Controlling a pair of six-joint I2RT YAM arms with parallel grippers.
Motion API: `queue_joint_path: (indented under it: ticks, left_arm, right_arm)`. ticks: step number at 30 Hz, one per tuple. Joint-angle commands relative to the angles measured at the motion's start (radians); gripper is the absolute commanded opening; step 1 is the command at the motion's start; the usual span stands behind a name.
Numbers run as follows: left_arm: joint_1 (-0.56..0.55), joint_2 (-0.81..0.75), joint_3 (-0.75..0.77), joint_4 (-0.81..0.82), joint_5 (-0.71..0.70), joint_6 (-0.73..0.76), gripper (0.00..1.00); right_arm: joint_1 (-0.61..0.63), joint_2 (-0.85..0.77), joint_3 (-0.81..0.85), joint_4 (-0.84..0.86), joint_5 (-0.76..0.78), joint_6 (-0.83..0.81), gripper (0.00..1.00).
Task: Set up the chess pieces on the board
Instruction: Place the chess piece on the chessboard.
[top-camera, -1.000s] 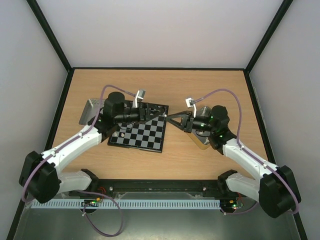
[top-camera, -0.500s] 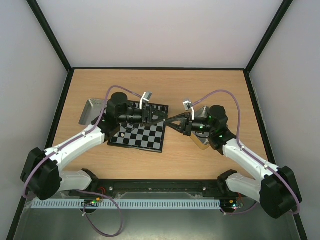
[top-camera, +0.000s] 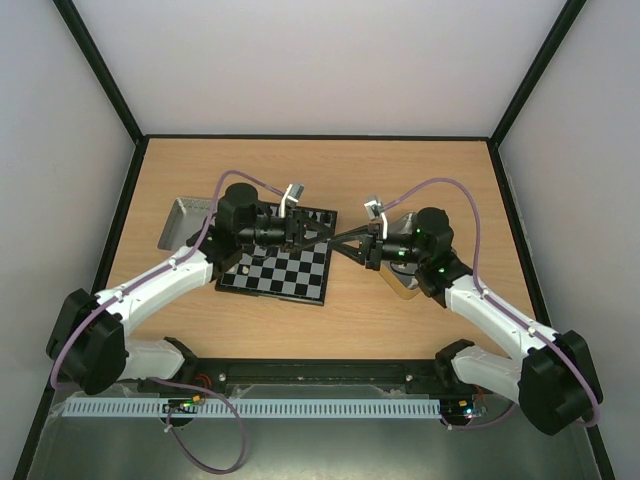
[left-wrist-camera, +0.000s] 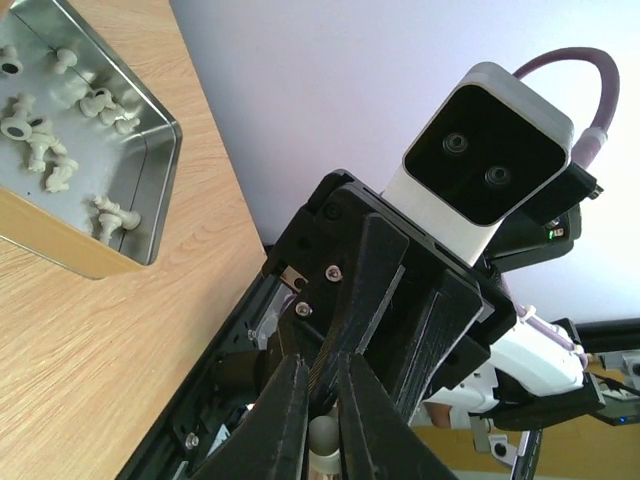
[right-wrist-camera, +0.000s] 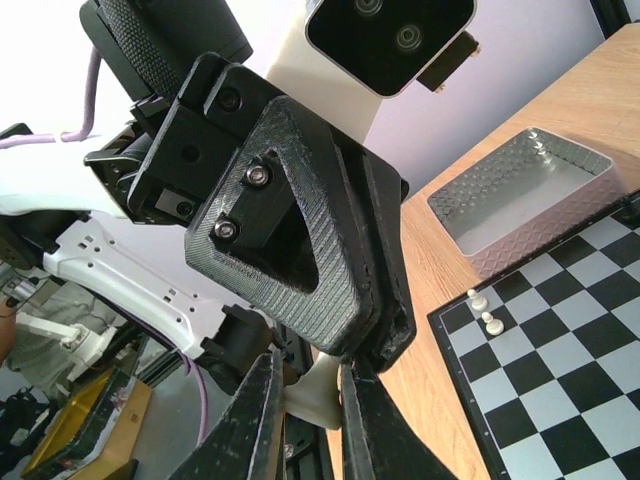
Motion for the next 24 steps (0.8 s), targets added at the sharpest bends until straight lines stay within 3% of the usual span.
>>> queue_joint_path:
  ticks: [1, 5, 7, 10, 15, 19, 21, 24]
  left_arm:
    - [-0.025, -0.012, 0.018, 0.03, 0.056, 0.011, 0.03]
    - [-0.017, -0.031, 0.022, -0.049, -0.005, 0.072, 0.02]
    - [-0.001, -0.05, 0.029, -0.148, -0.077, 0.141, 0.02]
    - [0.022, -0.09, 0.04, -0.33, -0.301, 0.27, 0.02]
    - [-0.024, -0.157, 0.036, -0.57, -0.846, 0.419, 0.02]
    - [-0.124, -0.155, 0.021, -0.725, -1.289, 0.377, 0.02]
    - [-0.147, -0.146, -0.005, -0.774, -1.39, 0.312, 0.02]
    - [-0.166, -0.136, -0.063, -0.759, -1.436, 0.273, 0.02]
  right_arm:
    - [0.009, 0.017, 0.036, -0.011, 0.053, -0.019, 0.12]
    - [0.01, -0.014, 0.031, -0.018, 0.101, -0.001, 0.46]
    - [0.01, -0.046, 0.02, -0.028, 0.143, 0.006, 0.59]
    - [0.01, -0.09, -0.004, -0.079, 0.235, -0.011, 0.7]
    - [0.01, -0.096, 0.004, -0.269, 0.574, -0.017, 0.74]
    - [0.01, -0.089, 0.001, -0.287, 0.68, 0.021, 0.74]
    - [0.01, -0.086, -0.01, -0.266, 0.696, 0.04, 0.74]
    - [0.01, -0.07, -0.015, -0.246, 0.704, 0.047, 0.75]
